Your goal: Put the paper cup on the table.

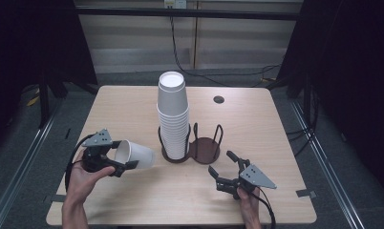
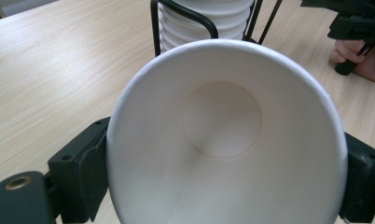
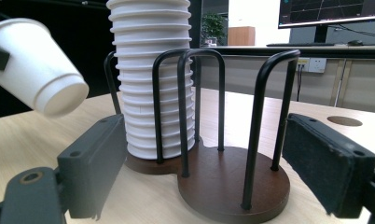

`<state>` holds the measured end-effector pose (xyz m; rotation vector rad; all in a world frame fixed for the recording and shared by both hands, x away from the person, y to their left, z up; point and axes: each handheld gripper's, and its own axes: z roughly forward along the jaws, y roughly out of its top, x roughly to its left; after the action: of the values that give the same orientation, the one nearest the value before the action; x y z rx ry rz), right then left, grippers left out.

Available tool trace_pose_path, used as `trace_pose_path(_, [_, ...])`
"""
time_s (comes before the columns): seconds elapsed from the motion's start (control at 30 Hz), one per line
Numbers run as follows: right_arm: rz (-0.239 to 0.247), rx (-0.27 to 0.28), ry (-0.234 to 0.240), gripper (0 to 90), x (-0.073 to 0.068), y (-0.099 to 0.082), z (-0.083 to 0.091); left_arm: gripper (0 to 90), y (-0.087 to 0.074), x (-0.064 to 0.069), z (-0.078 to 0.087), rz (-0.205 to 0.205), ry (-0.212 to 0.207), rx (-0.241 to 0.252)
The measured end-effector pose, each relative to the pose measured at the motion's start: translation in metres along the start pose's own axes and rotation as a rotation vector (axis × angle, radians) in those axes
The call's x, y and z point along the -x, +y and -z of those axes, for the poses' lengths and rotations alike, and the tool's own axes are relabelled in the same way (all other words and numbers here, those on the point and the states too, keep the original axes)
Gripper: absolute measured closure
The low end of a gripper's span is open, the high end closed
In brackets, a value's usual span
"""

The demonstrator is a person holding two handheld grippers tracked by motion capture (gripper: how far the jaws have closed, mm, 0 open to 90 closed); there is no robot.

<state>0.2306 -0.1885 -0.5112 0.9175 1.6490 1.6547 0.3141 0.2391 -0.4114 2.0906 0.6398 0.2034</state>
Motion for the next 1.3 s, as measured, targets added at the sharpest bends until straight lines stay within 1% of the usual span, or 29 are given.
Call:
trace_pose_path(0.03, [0.007,0.002,0.000,13.4,-0.001,0.000,0.000,10.1,0.002,-0.002,0.000,0.000,0.008,-0.013])
trace_pose_path(0.07, [0.011,0.003,0.000,13.4,-0.001,0.000,0.000,10.1,0.003,-0.004,-0.001,0.016,0.003,-0.029])
trace_pose_path(0.13, [0.013,0.007,0.000,13.3,-0.002,0.000,0.001,10.0,0.006,-0.009,-0.002,0.012,0.024,-0.066])
trace_pose_path(0.2, [0.016,0.013,-0.007,13.3,-0.002,-0.001,0.001,10.0,0.008,-0.014,-0.002,0.019,0.038,-0.077])
trace_pose_path(0.23, [0.021,0.014,-0.010,13.3,-0.002,-0.001,0.001,10.0,0.009,-0.016,-0.002,0.021,0.033,-0.085])
trace_pose_path(0.3, [0.025,0.017,-0.017,13.3,-0.003,-0.001,0.002,10.0,0.011,-0.019,-0.004,0.019,0.049,-0.098])
trace_pose_path(0.33, [0.022,0.016,-0.019,13.3,-0.003,-0.001,0.002,9.9,0.012,-0.020,-0.005,0.024,0.061,-0.112])
trace_pose_path(0.4, [0.023,0.016,-0.020,13.3,-0.003,-0.001,0.002,9.9,0.014,-0.024,-0.007,0.031,0.070,-0.140])
trace_pose_path(0.47, [0.022,0.016,-0.020,13.3,-0.003,-0.001,0.002,9.9,0.017,-0.027,-0.009,0.033,0.065,-0.165])
trace_pose_path(0.57, [0.022,0.015,-0.019,13.8,-0.003,-0.001,0.002,9.9,0.023,-0.031,-0.011,0.024,0.080,-0.209])
trace_pose_path(0.63, [0.022,0.015,-0.017,13.8,-0.003,-0.001,0.002,9.9,0.026,-0.031,-0.013,0.018,0.102,-0.242])
trace_pose_path(0.67, [0.021,0.014,-0.017,13.8,-0.003,-0.001,0.002,9.8,0.027,-0.031,-0.015,0.008,0.100,-0.255])
trace_pose_path(0.73, [0.021,0.014,-0.017,13.8,-0.003,-0.001,0.002,9.7,0.029,-0.033,-0.019,0.007,0.094,-0.282])
trace_pose_path(0.77, [0.021,0.014,-0.017,13.7,-0.003,-0.001,0.002,9.7,0.029,-0.034,-0.021,0.009,0.103,-0.300])
trace_pose_path(0.83, [0.021,0.014,-0.017,13.7,-0.003,-0.001,0.002,9.5,0.031,-0.037,-0.024,-0.008,0.115,-0.349])
trace_pose_path(0.87, [0.021,0.014,-0.017,13.7,-0.003,-0.001,0.002,9.5,0.032,-0.038,-0.026,-0.004,0.113,-0.362])
trace_pose_path(0.9, [0.021,0.014,-0.017,13.7,-0.003,-0.001,0.002,9.4,0.033,-0.042,-0.027,-0.008,0.106,-0.378])
trace_pose_path(0.93, [0.021,0.014,-0.017,13.7,-0.003,-0.001,0.002,9.3,0.034,-0.043,-0.027,-0.008,0.117,-0.383])
trace_pose_path(0.97, [0.021,0.014,-0.017,13.7,-0.003,-0.001,0.002,9.2,0.034,-0.043,-0.027,-0.008,0.117,-0.383])
trace_pose_path(1.0, [0.021,0.014,-0.017,14.0,-0.003,-0.001,0.002,9.2,0.036,-0.045,-0.029,0.012,0.121,-0.388])
trace_pose_path(1.03, [0.021,0.014,-0.017,14.3,-0.003,-0.001,0.002,9.1,0.036,-0.047,-0.030,0.022,0.123,-0.390])
trace_pose_path(1.07, [0.021,0.014,-0.017,14.6,-0.003,-0.001,0.002,9.1,0.036,-0.047,-0.030,0.022,0.123,-0.390])
trace_pose_path(1.1, [0.022,0.014,-0.017,14.6,-0.003,-0.001,0.002,9.1,0.038,-0.050,-0.032,0.033,0.123,-0.391])
trace_pose_path(1.13, [0.023,0.015,-0.017,14.7,-0.003,-0.001,0.002,9.1,0.039,-0.051,-0.033,0.030,0.130,-0.402])
trace_pose_path(1.17, [0.023,0.015,-0.017,14.7,-0.003,-0.001,0.002,9.0,0.039,-0.051,-0.033,0.030,0.130,-0.402])
trace_pose_path(1.2, [0.022,0.014,-0.017,14.9,-0.003,-0.001,0.002,9.0,0.041,-0.053,-0.035,0.021,0.143,-0.431])
trace_pose_path(1.3, [0.021,0.014,-0.017,14.8,-0.003,-0.001,0.002,8.7,0.041,-0.056,-0.040,0.021,0.136,-0.439])
